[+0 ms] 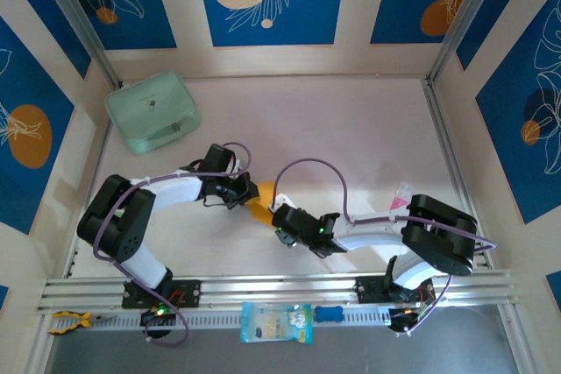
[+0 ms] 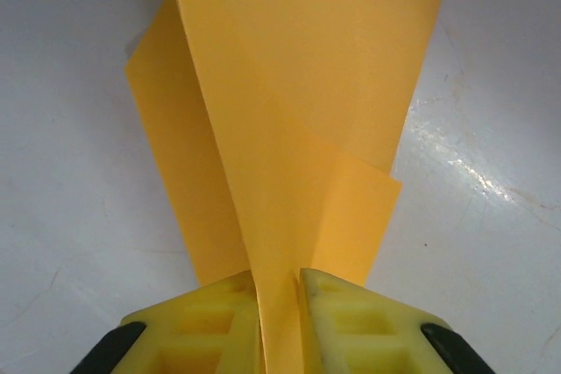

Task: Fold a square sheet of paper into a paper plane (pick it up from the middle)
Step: Fourth fold the wing at the center of the table.

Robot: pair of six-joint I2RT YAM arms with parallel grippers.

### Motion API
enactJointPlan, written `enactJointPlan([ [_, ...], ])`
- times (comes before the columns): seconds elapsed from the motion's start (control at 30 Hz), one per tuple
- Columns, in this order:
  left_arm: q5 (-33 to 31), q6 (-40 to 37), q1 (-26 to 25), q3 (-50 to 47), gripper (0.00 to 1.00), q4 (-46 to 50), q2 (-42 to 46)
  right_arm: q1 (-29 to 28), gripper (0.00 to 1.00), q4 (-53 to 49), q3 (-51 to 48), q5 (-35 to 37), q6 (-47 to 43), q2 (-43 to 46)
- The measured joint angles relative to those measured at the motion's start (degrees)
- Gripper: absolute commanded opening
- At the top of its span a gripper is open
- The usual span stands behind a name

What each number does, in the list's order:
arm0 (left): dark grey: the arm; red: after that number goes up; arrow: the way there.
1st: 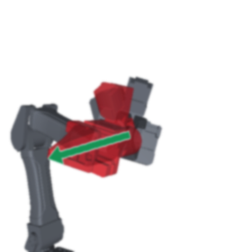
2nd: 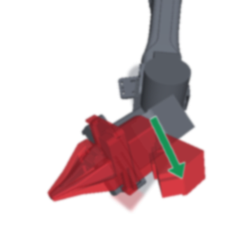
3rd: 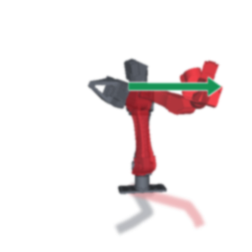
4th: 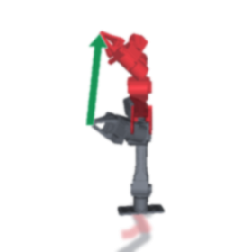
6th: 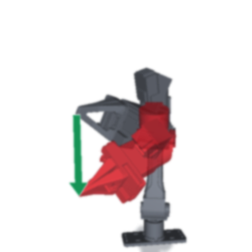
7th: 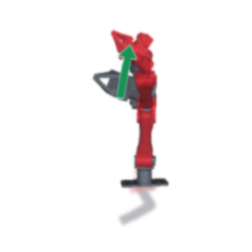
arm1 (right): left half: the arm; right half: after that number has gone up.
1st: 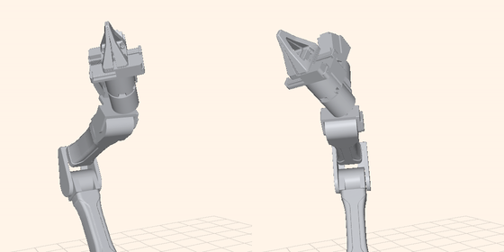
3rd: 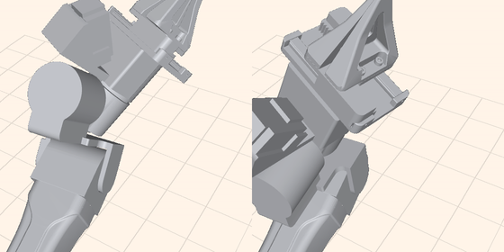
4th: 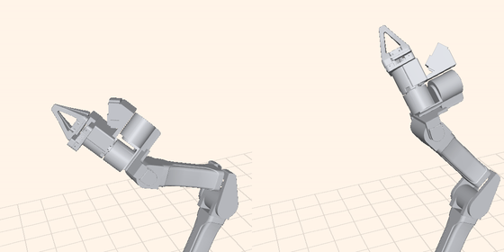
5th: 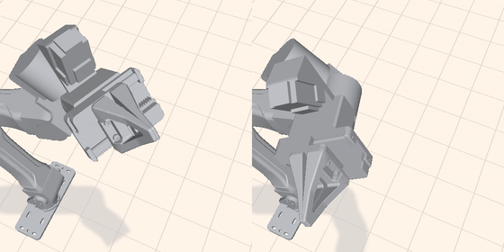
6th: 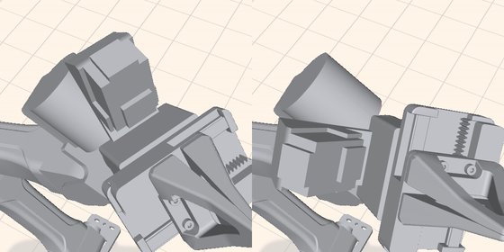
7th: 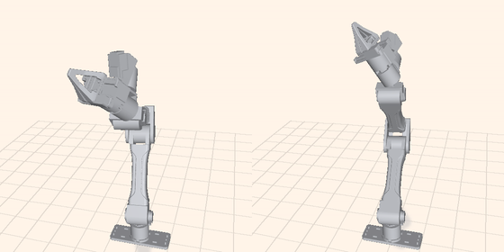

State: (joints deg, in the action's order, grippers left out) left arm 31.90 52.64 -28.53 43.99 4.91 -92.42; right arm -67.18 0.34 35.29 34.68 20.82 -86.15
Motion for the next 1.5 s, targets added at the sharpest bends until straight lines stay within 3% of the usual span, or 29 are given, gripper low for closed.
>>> enactJointPlan([
  [0.47, 0.0, 0.0, 0.0, 0.0, 0.06, 0.0, 0.0, 0.0, 0.11, 0.0, 0.0, -0.9, 0.2, -0.3],
  [0.83, 0.0, 1.0, 0.0, 0.0, 0.32, -0.1, 0.5, 0.1, 0.07, 1.8, 0.0, -3.7, 4.4, -2.3],
  [1.27, -3.1, 0.5, 0.3, 0.0, 0.46, 2.0, 6.1, 2.7, 0.07, 11.8, -4.2, -8.0, 12.1, -2.6],
  [1.5, -5.1, -0.2, 1.0, 0.0, 0.51, 3.6, 7.6, 5.9, 0.07, 20.9, -8.4, -13.7, 16.4, -2.4],
])
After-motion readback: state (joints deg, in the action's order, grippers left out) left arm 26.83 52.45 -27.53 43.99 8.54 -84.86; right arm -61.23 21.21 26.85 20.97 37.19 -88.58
